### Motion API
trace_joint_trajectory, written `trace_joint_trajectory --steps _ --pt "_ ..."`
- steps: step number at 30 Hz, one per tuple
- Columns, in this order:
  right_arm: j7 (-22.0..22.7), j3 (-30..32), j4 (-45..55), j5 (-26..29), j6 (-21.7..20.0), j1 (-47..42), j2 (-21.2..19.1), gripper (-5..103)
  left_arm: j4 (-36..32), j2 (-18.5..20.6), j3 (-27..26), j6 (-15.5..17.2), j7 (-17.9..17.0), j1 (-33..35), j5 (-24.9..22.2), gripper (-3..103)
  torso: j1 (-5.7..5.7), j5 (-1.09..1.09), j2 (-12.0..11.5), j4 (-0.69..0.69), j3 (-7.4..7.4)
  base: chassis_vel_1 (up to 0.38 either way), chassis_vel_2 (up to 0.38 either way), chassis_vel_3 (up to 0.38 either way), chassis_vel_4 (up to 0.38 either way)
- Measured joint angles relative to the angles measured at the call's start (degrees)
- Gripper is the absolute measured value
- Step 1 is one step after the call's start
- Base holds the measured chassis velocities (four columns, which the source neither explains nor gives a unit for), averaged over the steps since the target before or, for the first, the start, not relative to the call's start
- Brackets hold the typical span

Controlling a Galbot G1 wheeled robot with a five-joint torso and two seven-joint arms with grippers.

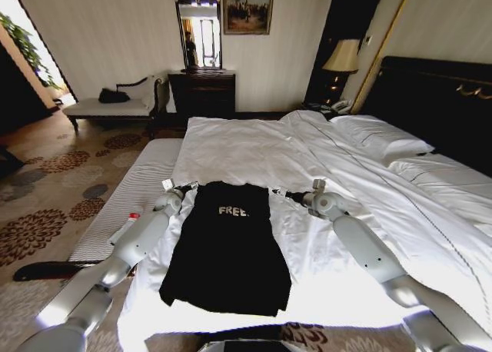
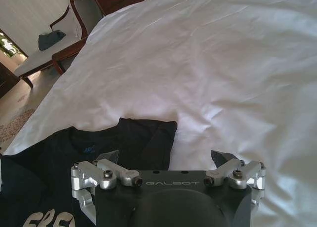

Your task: Fold the clothes on the bed.

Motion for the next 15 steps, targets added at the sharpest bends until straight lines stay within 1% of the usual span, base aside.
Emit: trace_joint_trajectory --steps 2,4,6,7,11,14,15 --pt "0.1 0.1 0.2 0.2 0.0 0.0 -0.2 100 0.7 -0.1 1.0 0.1 2.2 0.0 -0.2 100 -0.01 0.00 0.0 0.04 0.00 0.000 0.000 0.000 0.000" --pt "0.2 0.1 0.2 0.3 0.0 0.0 -0.3 100 1.0 -0.2 1.4 0.1 2.8 -0.1 -0.2 100 -0.01 0.00 0.0 0.05 0.00 0.000 0.000 0.000 0.000" --pt "0.3 0.0 0.2 0.4 0.0 0.1 -0.3 100 2.4 -0.8 2.4 0.1 3.9 -0.8 0.1 100 -0.01 0.01 0.0 0.03 0.00 0.000 0.000 0.000 0.000" --pt "0.5 0.0 0.0 0.5 0.0 0.2 -0.2 100 3.7 -1.4 2.9 0.1 4.5 -1.5 0.3 100 -0.01 0.01 0.0 0.00 0.00 0.000 0.000 0.000 0.000" --pt "0.6 -0.5 -1.2 0.6 0.0 0.8 0.4 100 6.3 -2.7 3.9 0.1 5.3 -3.2 0.5 100 -0.01 0.01 0.0 0.00 0.00 0.000 0.000 0.000 0.000" --pt "0.5 -1.0 -2.6 1.1 -0.1 1.4 0.9 100 7.1 -3.1 4.6 0.1 5.5 -4.0 0.5 100 -0.01 0.01 0.0 0.01 0.00 0.000 0.000 0.000 0.000" --pt "0.4 -1.7 -4.3 1.3 -0.4 2.3 1.6 100 7.6 -3.5 5.4 0.1 5.5 -4.5 0.5 100 -0.01 0.01 0.0 0.02 0.00 0.000 0.000 0.000 0.000"
